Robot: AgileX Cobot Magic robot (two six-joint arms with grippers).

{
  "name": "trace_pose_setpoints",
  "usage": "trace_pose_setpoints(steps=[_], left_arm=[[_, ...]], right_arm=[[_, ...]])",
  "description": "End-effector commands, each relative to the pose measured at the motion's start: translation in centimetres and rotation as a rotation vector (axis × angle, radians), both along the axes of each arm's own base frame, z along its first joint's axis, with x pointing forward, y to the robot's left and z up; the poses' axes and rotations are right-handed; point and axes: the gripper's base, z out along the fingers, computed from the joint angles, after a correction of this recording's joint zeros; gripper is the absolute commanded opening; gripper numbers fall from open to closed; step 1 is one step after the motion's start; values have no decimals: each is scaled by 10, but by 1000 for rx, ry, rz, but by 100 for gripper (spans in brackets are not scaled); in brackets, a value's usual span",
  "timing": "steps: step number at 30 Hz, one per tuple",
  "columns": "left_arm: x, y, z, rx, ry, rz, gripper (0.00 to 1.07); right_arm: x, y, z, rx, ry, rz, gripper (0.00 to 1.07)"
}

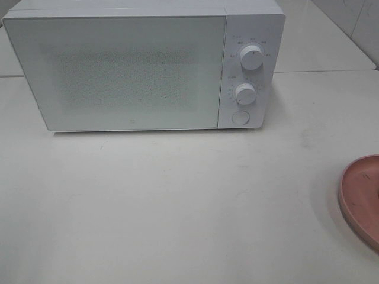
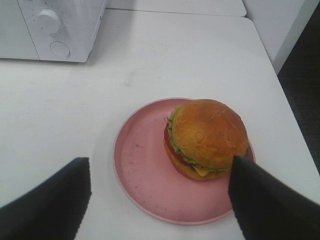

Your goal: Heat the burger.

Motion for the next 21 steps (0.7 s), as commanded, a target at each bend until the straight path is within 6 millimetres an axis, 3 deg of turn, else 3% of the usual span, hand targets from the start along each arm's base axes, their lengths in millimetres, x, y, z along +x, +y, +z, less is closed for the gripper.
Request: trace_pose_setpoints(steps=[1, 6, 21], left_arm=[[-15, 4, -4, -7, -53, 78, 100], [-27, 7, -5, -13, -125, 130, 100], [-26, 7, -5, -9, -120, 122, 100]], right_arm=[[-4, -1, 0, -9, -35, -6, 76], [-4, -1, 0, -9, -35, -6, 76], [-4, -1, 0, -9, -35, -6, 76]])
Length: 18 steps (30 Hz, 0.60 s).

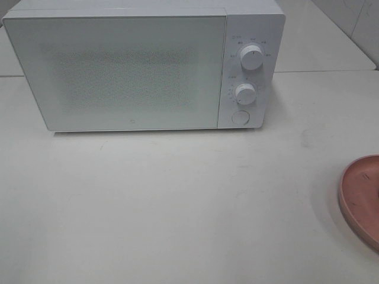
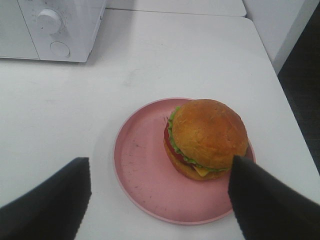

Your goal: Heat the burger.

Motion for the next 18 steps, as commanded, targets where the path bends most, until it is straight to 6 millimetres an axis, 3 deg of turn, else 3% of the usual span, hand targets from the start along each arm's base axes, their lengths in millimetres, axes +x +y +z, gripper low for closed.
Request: trace_pose_setpoints(steps=[1, 18], left_arm=[[-4, 0, -1, -2, -24, 3, 100], [-4, 0, -1, -2, -24, 3, 100]], right_arm=[[-4, -1, 0, -9, -35, -6, 76], [-4, -1, 0, -9, -35, -6, 76]])
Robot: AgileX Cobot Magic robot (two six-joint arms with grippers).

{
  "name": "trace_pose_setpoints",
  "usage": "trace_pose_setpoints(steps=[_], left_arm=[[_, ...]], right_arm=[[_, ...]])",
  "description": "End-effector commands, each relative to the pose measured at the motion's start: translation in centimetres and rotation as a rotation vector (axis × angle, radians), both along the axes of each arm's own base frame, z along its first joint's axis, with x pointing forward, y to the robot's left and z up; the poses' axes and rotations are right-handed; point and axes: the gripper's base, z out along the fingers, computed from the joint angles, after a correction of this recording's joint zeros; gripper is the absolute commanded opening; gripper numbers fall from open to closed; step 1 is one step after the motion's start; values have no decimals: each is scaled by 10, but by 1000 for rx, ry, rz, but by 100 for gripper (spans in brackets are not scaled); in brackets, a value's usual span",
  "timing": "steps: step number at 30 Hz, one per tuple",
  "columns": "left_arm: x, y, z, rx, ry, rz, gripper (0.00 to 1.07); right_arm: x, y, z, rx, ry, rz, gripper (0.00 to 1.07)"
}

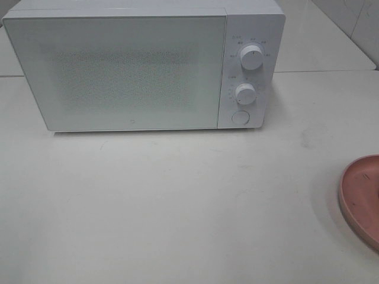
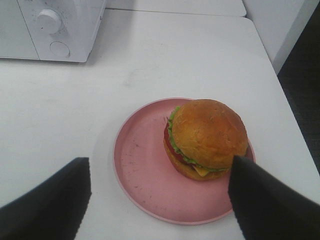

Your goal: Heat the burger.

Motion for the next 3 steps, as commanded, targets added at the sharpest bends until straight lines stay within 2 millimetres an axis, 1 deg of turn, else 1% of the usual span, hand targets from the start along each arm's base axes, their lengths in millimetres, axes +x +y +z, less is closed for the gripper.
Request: trace_pose_setpoints(steps=[1, 3], left_arm=[[-4, 0, -1, -2, -24, 3, 100], [-4, 0, -1, -2, -24, 3, 100]], right_arm=[[-4, -1, 0, -9, -35, -6, 76], [-4, -1, 0, -9, -35, -6, 76]])
